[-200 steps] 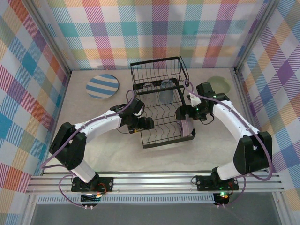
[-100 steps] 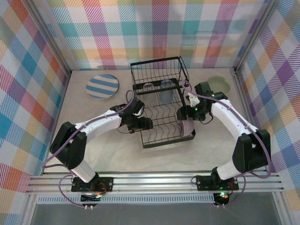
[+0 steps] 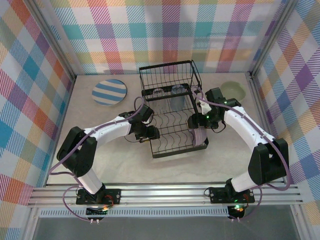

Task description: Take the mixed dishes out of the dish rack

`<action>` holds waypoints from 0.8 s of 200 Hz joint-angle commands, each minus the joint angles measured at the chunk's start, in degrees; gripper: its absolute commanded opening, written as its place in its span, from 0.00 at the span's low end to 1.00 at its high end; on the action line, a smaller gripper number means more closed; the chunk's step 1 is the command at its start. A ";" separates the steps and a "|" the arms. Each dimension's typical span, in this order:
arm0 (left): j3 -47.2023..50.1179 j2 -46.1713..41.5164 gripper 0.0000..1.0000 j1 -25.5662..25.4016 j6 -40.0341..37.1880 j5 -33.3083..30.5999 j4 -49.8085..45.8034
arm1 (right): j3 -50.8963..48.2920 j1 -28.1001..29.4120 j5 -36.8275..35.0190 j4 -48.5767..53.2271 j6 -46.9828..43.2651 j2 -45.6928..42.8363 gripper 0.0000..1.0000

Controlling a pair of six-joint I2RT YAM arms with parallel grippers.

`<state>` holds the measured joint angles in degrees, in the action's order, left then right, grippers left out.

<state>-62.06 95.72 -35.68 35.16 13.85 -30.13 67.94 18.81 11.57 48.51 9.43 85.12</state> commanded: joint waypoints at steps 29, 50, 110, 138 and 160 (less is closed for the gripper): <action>-1.97 2.54 0.46 -0.44 0.35 3.74 3.94 | 0.44 2.41 2.27 0.15 3.12 -0.37 0.45; -2.18 3.36 0.42 -0.44 0.65 3.86 4.07 | 1.05 3.27 1.80 -0.26 3.92 -0.48 0.37; -3.11 4.92 0.40 -0.44 1.05 4.17 4.11 | 3.20 6.38 -3.18 -0.39 5.25 -0.04 0.14; -3.50 5.45 0.40 -0.44 0.96 3.84 3.44 | 4.02 7.03 -5.49 0.16 5.51 -0.18 0.07; -3.59 5.66 0.40 -0.44 0.93 3.30 2.81 | 4.41 7.12 -7.11 0.25 5.50 -0.82 0.03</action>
<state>-63.18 100.18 -35.46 35.64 13.91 -30.46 69.38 24.88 3.05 49.17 13.32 85.10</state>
